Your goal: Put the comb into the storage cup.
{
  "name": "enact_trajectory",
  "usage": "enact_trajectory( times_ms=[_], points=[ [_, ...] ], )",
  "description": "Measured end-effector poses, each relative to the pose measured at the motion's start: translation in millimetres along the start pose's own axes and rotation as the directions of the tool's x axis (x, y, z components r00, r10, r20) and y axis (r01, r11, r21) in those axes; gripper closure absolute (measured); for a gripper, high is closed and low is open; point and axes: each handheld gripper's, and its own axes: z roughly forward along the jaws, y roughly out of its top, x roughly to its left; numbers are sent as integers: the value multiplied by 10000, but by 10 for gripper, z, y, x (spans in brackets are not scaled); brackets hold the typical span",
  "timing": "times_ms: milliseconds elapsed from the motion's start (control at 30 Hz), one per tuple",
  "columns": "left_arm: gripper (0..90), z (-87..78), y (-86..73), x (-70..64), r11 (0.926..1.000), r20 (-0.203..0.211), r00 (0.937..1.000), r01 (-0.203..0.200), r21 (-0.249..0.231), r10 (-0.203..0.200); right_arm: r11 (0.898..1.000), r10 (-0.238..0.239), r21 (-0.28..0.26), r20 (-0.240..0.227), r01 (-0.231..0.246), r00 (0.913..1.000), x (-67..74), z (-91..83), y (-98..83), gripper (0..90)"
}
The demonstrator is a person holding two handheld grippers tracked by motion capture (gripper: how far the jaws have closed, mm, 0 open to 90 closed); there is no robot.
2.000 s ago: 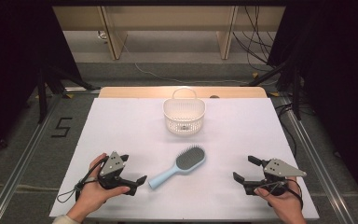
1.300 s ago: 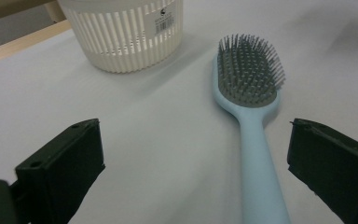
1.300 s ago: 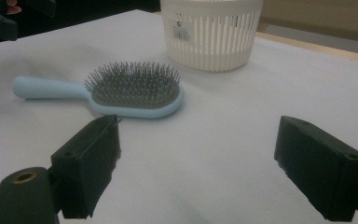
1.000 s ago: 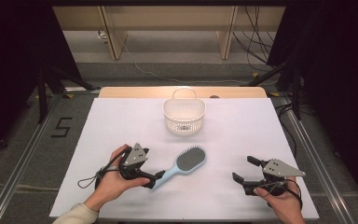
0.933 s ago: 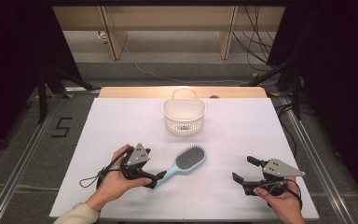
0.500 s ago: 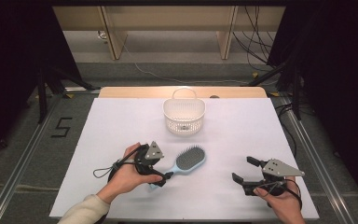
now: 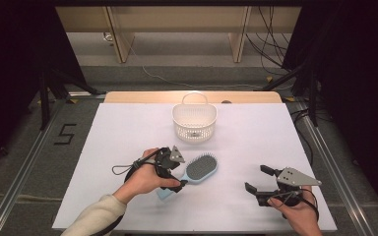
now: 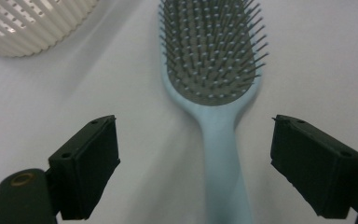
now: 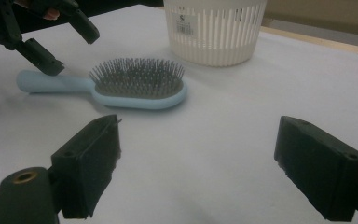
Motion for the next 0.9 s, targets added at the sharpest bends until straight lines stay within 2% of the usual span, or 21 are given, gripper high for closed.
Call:
enact_trajectory(
  times_ms=[133,367,500,667,900],
  points=[
    [149,29,43,-17,9991,61,9997,-239,340,237,10000,-7,20,-4,7,10000,-1,-1,-1,150],
    [154,43,73,-4,9989,8,9997,-242,402,242,10000,-17,17,3,17,10000,-2,-6,-3,151],
    [154,56,87,-7,9978,149,9996,-266,606,257,10000,-10,20,13,10,10000,-1,-6,-3,151],
    [155,83,106,-19,9944,267,9991,-359,998,334,10000,-12,28,20,12,10000,-1,-8,-5,151],
    [166,122,132,-22,9866,652,9978,-205,1620,100,10000,-18,27,17,18,10000,-2,-10,-7,151]
  ],
)
